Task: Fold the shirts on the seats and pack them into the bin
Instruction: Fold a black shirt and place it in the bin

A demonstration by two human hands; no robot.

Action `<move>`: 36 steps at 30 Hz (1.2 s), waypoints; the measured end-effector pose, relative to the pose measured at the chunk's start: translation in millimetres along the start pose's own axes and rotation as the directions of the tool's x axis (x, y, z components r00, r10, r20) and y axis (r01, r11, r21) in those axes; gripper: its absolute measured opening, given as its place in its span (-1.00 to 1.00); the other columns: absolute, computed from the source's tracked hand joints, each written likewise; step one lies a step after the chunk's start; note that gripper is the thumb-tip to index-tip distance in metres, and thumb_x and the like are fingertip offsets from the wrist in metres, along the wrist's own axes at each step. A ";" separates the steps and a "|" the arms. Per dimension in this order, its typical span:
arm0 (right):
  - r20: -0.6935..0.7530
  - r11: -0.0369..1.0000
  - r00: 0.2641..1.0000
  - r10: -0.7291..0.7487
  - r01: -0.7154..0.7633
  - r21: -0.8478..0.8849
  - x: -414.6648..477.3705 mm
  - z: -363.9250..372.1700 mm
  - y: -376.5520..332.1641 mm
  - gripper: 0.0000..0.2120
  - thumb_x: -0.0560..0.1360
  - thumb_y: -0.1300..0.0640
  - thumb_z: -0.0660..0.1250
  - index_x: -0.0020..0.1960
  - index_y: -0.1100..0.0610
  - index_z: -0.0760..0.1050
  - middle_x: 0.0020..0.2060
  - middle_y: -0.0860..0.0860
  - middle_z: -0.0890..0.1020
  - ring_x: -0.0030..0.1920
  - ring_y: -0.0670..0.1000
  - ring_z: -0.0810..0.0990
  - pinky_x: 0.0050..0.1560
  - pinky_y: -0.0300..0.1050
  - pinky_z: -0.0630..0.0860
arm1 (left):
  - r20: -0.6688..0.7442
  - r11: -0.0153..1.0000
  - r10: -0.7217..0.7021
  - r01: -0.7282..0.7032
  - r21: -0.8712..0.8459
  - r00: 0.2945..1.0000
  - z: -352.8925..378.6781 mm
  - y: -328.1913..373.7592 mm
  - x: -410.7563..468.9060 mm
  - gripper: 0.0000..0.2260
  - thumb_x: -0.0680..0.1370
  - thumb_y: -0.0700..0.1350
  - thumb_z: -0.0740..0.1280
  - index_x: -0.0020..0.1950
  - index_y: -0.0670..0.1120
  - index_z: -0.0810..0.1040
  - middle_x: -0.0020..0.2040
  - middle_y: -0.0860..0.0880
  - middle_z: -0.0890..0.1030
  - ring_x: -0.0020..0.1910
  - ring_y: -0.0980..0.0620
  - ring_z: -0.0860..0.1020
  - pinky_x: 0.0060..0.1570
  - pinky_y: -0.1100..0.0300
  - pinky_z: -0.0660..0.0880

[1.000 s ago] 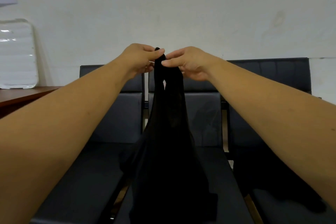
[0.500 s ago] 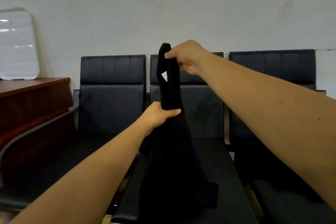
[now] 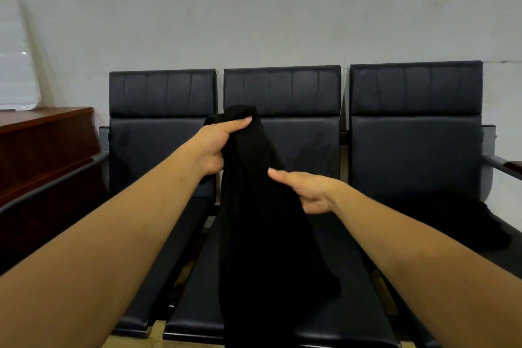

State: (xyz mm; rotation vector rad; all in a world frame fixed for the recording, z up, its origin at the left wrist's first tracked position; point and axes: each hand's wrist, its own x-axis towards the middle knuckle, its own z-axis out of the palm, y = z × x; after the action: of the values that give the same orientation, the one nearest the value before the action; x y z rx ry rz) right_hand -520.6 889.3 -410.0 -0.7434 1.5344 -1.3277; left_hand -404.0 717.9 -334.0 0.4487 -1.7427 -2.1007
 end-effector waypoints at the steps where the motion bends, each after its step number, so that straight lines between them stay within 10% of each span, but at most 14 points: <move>1: 0.011 1.000 1.000 -0.001 0.001 -0.021 -2.2 -1.4 1.7 -0.49 0.48 -0.04 0.40 0.32 0.24 0.53 0.24 0.17 0.64 0.28 0.14 0.61 0.37 0.08 0.49 | -0.016 1.000 -0.018 0.018 0.017 1.000 -2.2 0.9 0.8 -0.71 0.51 -0.09 0.48 0.19 -0.19 0.66 0.07 -0.14 0.73 0.02 -0.10 0.71 -0.04 0.05 0.62; 13: -0.117 0.955 0.949 -0.292 0.296 0.013 13.7 43.4 -11.5 -0.61 0.47 0.31 0.48 0.28 0.24 0.57 0.15 0.23 0.68 0.18 0.20 0.66 0.31 0.18 0.53 | -0.068 0.962 -0.215 0.223 0.154 0.974 10.9 -18.5 6.7 -0.80 0.61 -0.13 0.36 0.06 -0.27 0.62 -0.07 -0.22 0.69 -0.23 -0.13 0.68 -0.32 0.08 0.65; 21: -0.190 0.899 0.942 -0.278 0.325 0.293 14.9 42.0 -21.8 -0.70 0.52 0.36 0.37 0.24 0.33 0.57 0.13 0.28 0.67 0.14 0.24 0.67 0.19 0.15 0.60 | 0.198 0.942 -0.253 0.196 0.271 0.947 -14.3 -37.4 -12.8 -0.30 0.46 0.44 0.23 0.32 -0.08 0.61 0.23 -0.15 0.67 0.23 -0.14 0.63 0.28 -0.06 0.51; 30: -0.277 0.957 0.951 -0.136 0.199 0.213 2.1 4.7 -16.3 -0.75 0.51 0.33 0.41 0.18 0.35 0.61 0.07 0.26 0.70 0.06 0.22 0.71 0.02 0.09 0.67 | 0.268 0.967 -0.147 0.082 0.241 0.952 -56.1 -63.6 -16.4 -0.68 0.63 -0.09 0.31 0.32 -0.22 0.59 0.27 -0.18 0.64 0.28 -0.11 0.60 0.37 -0.04 0.43; 36: -0.404 0.999 0.914 -0.046 0.054 0.007 -1.2 -34.1 -11.9 -0.03 0.27 0.19 0.67 0.54 0.23 0.24 0.16 0.20 0.66 0.03 0.21 0.72 -0.09 0.18 0.67 | 0.080 0.974 -0.093 0.074 0.215 0.992 -76.5 -51.2 -8.9 -0.71 0.69 -0.08 0.23 0.29 -0.22 0.59 0.19 -0.18 0.68 0.19 -0.13 0.65 0.26 -0.07 0.51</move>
State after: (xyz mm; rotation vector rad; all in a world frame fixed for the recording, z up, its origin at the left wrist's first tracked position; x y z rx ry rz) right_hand -553.1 901.1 -399.2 -0.5170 1.8319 -1.6044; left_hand -364.5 664.4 -398.3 0.5016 -2.0446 -2.0276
